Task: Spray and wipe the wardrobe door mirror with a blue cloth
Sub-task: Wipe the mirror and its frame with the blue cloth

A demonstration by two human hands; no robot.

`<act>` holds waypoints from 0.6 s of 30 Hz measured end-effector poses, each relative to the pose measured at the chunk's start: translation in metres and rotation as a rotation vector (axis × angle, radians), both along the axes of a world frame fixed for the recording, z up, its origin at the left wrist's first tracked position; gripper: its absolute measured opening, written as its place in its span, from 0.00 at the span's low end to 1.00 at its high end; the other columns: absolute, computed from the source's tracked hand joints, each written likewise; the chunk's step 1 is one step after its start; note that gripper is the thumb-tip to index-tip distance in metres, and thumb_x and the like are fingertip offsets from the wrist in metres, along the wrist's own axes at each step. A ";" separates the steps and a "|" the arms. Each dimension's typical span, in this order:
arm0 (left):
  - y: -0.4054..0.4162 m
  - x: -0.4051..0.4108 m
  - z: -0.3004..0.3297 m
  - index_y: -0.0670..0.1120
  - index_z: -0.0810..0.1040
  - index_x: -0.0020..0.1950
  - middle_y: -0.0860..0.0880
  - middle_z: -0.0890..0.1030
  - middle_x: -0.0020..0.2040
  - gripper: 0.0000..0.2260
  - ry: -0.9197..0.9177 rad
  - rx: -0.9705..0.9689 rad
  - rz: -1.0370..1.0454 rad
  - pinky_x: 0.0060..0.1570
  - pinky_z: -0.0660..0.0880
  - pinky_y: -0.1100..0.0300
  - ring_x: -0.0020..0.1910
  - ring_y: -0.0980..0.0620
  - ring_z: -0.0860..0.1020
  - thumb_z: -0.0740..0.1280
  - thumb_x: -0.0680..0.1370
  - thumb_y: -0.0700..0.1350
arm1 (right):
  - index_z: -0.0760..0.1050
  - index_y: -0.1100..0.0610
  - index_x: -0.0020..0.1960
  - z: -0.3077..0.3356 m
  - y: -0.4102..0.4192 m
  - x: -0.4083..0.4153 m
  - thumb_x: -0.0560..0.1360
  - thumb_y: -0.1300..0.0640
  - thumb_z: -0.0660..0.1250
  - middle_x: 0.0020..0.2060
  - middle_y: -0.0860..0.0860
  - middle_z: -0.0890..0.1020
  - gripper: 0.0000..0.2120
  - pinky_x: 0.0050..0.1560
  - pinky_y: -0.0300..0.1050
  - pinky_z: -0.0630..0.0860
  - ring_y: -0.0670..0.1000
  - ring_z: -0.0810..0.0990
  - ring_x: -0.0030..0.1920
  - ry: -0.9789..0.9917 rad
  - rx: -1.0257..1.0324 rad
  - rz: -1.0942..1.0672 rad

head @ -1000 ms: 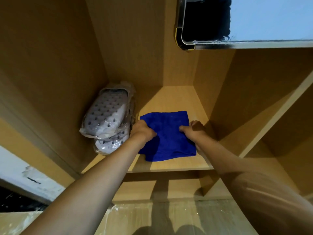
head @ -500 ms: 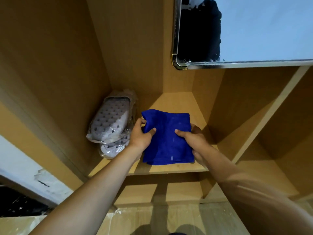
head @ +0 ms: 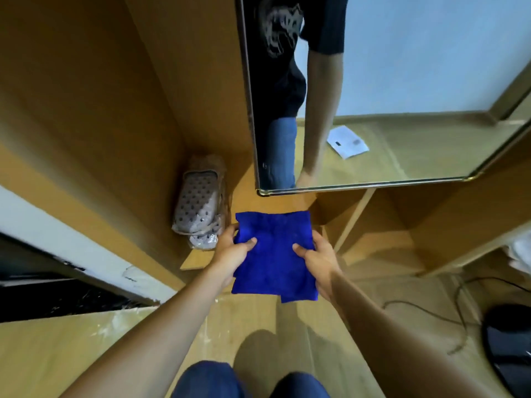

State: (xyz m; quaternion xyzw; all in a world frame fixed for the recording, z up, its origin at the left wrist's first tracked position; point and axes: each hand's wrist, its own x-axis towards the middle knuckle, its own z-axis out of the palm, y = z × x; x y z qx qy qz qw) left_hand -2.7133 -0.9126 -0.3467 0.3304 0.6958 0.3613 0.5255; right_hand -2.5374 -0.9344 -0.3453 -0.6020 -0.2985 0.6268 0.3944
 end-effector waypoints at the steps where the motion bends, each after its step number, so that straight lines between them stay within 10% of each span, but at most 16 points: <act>1: -0.012 0.002 0.009 0.48 0.72 0.64 0.50 0.80 0.56 0.18 0.000 -0.020 0.004 0.38 0.74 0.61 0.49 0.52 0.78 0.70 0.76 0.38 | 0.76 0.46 0.54 0.012 -0.012 0.002 0.80 0.63 0.64 0.51 0.49 0.84 0.11 0.55 0.59 0.80 0.53 0.83 0.53 -0.001 -0.018 -0.004; 11: -0.134 0.025 0.129 0.52 0.76 0.59 0.51 0.82 0.55 0.15 -0.142 -0.264 0.084 0.52 0.78 0.46 0.52 0.45 0.80 0.72 0.74 0.39 | 0.75 0.47 0.56 0.165 -0.116 0.037 0.80 0.60 0.63 0.51 0.46 0.82 0.10 0.55 0.54 0.80 0.51 0.81 0.53 -0.205 -0.037 0.189; 18: -0.176 0.040 0.219 0.45 0.78 0.60 0.48 0.82 0.57 0.13 -0.304 -0.225 0.002 0.45 0.78 0.54 0.54 0.48 0.80 0.71 0.75 0.43 | 0.75 0.50 0.60 0.276 -0.147 0.050 0.79 0.61 0.64 0.54 0.47 0.81 0.12 0.58 0.55 0.78 0.50 0.80 0.54 -0.301 0.146 0.330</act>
